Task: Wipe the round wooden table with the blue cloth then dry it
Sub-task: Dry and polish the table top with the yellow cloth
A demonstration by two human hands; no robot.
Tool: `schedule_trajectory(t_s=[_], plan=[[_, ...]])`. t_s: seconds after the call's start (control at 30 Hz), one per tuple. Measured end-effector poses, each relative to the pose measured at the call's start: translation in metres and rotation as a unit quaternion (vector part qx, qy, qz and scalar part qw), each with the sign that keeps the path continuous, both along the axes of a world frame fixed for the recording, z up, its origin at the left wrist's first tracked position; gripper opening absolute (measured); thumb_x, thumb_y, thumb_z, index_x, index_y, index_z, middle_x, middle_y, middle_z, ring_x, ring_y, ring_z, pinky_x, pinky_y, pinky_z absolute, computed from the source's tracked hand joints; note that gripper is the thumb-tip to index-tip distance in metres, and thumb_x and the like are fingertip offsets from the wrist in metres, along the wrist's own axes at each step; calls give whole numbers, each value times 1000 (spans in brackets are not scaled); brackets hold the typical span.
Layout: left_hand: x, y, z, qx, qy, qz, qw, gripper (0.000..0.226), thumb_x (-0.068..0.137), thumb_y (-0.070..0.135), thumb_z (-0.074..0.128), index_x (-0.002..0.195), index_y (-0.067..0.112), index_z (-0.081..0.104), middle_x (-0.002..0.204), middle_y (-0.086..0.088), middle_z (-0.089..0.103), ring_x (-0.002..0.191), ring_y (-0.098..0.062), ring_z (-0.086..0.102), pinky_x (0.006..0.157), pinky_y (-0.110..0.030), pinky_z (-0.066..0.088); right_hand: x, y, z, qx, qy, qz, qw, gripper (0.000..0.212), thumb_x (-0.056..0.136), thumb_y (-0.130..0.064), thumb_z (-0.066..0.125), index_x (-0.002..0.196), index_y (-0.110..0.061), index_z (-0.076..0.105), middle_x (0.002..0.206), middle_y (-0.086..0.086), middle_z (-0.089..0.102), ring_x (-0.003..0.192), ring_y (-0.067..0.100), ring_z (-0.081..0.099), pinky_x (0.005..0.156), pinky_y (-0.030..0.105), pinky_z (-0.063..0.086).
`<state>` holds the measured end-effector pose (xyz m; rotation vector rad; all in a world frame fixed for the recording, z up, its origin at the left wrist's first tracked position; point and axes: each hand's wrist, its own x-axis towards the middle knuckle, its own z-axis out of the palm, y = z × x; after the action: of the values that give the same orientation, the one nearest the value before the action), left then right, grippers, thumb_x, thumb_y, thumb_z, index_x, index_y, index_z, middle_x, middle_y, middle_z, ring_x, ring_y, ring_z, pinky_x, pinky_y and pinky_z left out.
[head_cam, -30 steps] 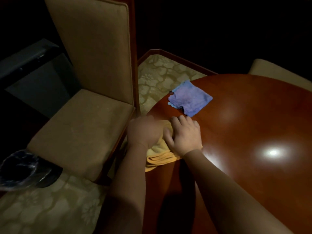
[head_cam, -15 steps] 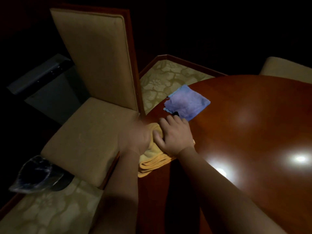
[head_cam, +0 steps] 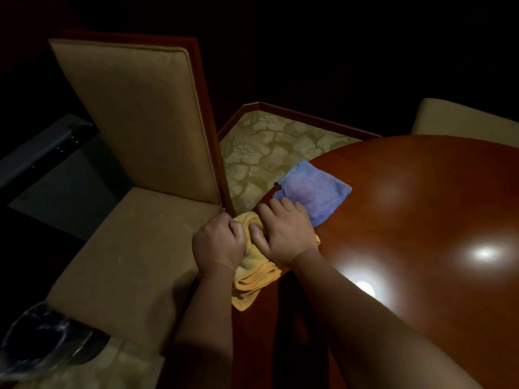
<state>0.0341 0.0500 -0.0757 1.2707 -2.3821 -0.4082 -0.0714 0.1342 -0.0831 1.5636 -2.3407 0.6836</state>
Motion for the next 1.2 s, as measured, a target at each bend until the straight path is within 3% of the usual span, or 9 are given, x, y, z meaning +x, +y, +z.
schedule_trajectory(t_s=[0.13, 0.23, 0.43, 0.6, 0.73, 0.87, 0.93, 1.07, 1.2], plan=[[-1, -4, -1, 45, -43, 25, 998, 38, 89, 27, 34, 79, 6, 63, 74, -12, 61, 63, -24, 47, 58, -29, 26, -1, -8, 3, 28, 13, 8, 999, 41, 89, -44, 40, 83, -11, 63, 72, 6, 53, 65, 26, 49, 60, 34, 33], [-1, -6, 4, 95, -56, 23, 994, 38, 92, 27, 34, 89, 6, 65, 89, -16, 67, 80, -32, 61, 63, -32, 38, 1, -8, 8, 51, 13, -1, 999, 40, 89, -43, 40, 86, -11, 64, 75, 6, 53, 67, 27, 48, 62, 34, 29], [1, -20, 12, 187, -80, -1, 979, 35, 97, 27, 34, 101, 8, 63, 104, -15, 66, 94, -32, 61, 73, -32, 42, 7, -18, 8, 100, 37, -34, 994, 39, 89, -43, 39, 83, -11, 60, 74, 7, 52, 66, 28, 48, 61, 35, 34], [8, -43, 9, 214, -109, -5, 971, 40, 98, 29, 30, 105, 9, 63, 106, -14, 66, 96, -30, 61, 74, -31, 43, 21, -37, 12, 115, 54, -46, 991, 39, 88, -45, 39, 78, -14, 59, 71, 5, 52, 64, 26, 49, 60, 34, 33], [32, -61, 4, 212, -160, 11, 964, 45, 99, 33, 28, 104, 11, 66, 106, -12, 67, 96, -29, 62, 75, -30, 43, 38, -65, 20, 187, 55, -5, 981, 44, 86, -49, 34, 74, -15, 60, 67, 5, 55, 62, 26, 52, 59, 33, 38], [53, -71, 13, 234, -217, 22, 947, 50, 99, 34, 24, 106, 11, 68, 110, -12, 67, 101, -28, 61, 82, -31, 44, 55, -87, 34, 326, 8, 44, 944, 73, 81, -55, 6, 106, -14, 61, 97, 10, 61, 91, 28, 54, 77, 37, 35], [60, -71, 20, 257, -236, 32, 937, 50, 99, 34, 23, 109, 12, 67, 114, -12, 65, 105, -28, 60, 85, -31, 42, 63, -87, 39, 348, -15, 41, 937, 84, 76, -58, -2, 119, -16, 57, 111, 8, 58, 105, 26, 49, 86, 37, 32], [62, -69, 46, 303, -242, 55, 920, 48, 97, 37, 27, 109, 11, 66, 111, -10, 65, 101, -26, 59, 84, -32, 41, 69, -73, 55, 304, -123, -31, 944, 53, 96, -54, 28, 126, -18, 53, 123, 6, 51, 119, 24, 42, 99, 38, 30], [57, -64, 88, 360, -180, 56, 914, 45, 96, 39, 31, 114, 12, 63, 108, -10, 61, 97, -26, 56, 80, -32, 40, 66, -46, 83, 225, -256, -117, 933, 45, 100, -46, 32, 128, -16, 51, 128, 9, 49, 121, 27, 44, 97, 37, 37]])
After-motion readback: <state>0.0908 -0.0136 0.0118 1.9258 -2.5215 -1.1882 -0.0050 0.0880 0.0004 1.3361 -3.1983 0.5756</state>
